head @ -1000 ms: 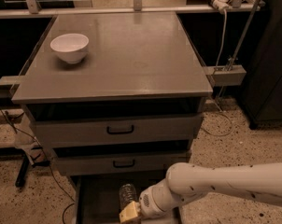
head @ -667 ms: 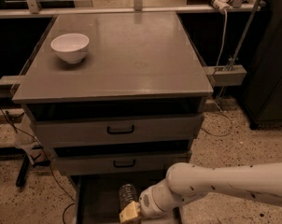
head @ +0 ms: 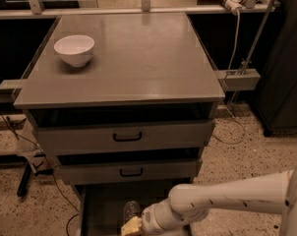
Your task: Place water bottle into bottom drawer
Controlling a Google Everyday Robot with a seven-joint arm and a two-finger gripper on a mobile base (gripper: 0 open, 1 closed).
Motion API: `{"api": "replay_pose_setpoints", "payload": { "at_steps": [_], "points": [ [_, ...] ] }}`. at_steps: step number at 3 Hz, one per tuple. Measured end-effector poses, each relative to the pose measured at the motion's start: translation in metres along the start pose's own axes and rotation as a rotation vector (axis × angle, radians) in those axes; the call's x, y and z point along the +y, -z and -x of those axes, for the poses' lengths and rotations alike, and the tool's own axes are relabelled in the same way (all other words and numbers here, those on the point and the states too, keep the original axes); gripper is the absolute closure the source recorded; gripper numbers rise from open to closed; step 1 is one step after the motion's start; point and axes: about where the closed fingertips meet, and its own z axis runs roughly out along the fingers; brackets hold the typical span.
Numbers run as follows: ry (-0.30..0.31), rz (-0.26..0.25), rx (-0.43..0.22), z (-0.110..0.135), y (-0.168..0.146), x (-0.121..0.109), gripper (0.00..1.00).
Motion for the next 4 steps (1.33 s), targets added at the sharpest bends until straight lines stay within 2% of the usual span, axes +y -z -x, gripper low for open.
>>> {"api": "replay_pose_setpoints", "payload": {
  "at_steps": [1,2,3,4],
  "points": [
    [-0.053,0.023,-0.020,0.012,-0.025,-0.017,1.00],
    [-0.095,0.065,0.007,0.017,-0.053,-0.029,1.00],
    [-0.103,0.071,0.009,0.017,-0.056,-0.030,1.00],
    [-0.119,0.101,-0.009,0.023,-0.069,-0.036,1.00]
  ]
}}
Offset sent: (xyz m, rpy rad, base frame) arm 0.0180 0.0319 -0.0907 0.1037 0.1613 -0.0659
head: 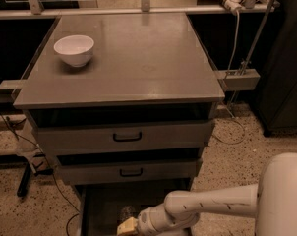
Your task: Place water bottle into bottom drawer
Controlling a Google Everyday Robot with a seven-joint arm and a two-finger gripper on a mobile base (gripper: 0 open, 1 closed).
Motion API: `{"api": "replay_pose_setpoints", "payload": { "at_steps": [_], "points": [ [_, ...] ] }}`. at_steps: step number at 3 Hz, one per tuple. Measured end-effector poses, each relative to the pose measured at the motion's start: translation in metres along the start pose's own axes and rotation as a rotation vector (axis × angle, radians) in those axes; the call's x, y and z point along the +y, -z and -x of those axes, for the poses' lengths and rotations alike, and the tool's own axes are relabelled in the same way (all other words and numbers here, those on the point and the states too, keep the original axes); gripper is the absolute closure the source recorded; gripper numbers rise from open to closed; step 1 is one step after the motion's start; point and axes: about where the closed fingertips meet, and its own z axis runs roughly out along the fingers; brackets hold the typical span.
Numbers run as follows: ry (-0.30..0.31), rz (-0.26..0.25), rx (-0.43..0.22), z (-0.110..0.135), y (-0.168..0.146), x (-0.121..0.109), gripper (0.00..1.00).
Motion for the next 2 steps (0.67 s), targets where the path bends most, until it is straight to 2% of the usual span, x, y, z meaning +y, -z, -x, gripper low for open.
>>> {"api": "replay_pose_setpoints", "payload": {
  "at_steps": [2],
  "points": [
    [0.002,0.048,-0.099,0.041,-0.016,-0.007,1.00]
  ]
}}
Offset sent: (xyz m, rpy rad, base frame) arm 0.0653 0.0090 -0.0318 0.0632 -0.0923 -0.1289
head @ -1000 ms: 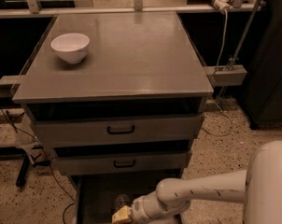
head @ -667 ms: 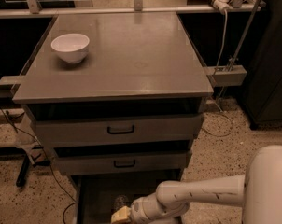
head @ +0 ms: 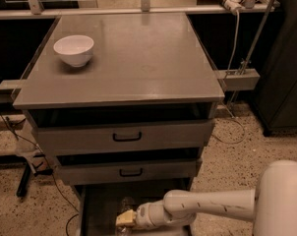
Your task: Place water bottle into bottom drawer
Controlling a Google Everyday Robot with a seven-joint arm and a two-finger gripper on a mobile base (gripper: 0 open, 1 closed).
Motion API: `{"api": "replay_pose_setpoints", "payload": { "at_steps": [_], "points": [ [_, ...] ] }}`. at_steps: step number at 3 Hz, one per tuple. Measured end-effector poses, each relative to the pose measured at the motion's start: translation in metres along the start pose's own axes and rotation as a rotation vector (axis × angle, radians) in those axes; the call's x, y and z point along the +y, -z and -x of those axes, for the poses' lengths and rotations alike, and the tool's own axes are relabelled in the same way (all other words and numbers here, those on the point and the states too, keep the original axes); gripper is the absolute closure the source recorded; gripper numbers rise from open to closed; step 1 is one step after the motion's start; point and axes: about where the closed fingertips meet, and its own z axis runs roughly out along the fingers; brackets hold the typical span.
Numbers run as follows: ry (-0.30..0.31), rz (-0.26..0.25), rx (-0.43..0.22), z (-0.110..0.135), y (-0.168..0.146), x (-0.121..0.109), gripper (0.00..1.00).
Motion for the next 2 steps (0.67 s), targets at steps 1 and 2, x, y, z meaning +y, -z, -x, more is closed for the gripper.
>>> {"api": "replay_pose_setpoints", "payload": {
  "at_steps": [1,2],
  "points": [
    [-0.011,0.003,-0.022,0.014,-0.010,-0.014,1.00],
    [-0.020,-0.017,-0.043,0.031,-0.016,-0.031,1.00]
  ]
}}
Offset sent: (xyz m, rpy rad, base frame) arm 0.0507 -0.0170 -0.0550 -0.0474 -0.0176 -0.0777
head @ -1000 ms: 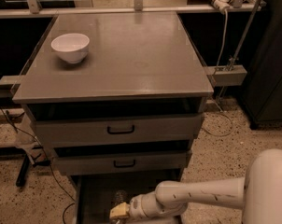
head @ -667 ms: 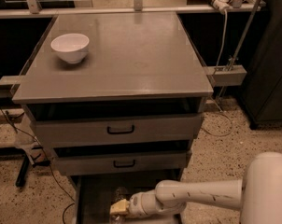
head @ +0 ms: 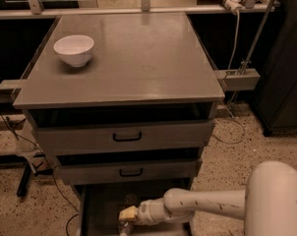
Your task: Place water bottle into bottom drawer
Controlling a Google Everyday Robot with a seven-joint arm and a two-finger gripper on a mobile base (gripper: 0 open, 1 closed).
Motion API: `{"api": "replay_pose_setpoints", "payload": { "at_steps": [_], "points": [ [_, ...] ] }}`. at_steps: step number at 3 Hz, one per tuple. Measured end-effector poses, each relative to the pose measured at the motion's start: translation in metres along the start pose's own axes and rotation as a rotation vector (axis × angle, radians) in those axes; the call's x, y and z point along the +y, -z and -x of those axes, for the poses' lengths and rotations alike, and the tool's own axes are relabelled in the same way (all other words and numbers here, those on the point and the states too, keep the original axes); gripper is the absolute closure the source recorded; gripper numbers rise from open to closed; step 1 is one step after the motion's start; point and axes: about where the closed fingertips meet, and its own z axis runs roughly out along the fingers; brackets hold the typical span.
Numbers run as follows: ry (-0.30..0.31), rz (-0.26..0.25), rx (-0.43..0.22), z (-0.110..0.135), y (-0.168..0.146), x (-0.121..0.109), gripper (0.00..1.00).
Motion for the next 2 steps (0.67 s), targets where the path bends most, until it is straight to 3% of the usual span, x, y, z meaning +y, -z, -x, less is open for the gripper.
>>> {"api": "replay_pose_setpoints", "payload": {
  "at_steps": [2],
  "points": [
    [-0.028,-0.018,-0.033,0.021,-0.016,-0.038,1.00]
  ]
}}
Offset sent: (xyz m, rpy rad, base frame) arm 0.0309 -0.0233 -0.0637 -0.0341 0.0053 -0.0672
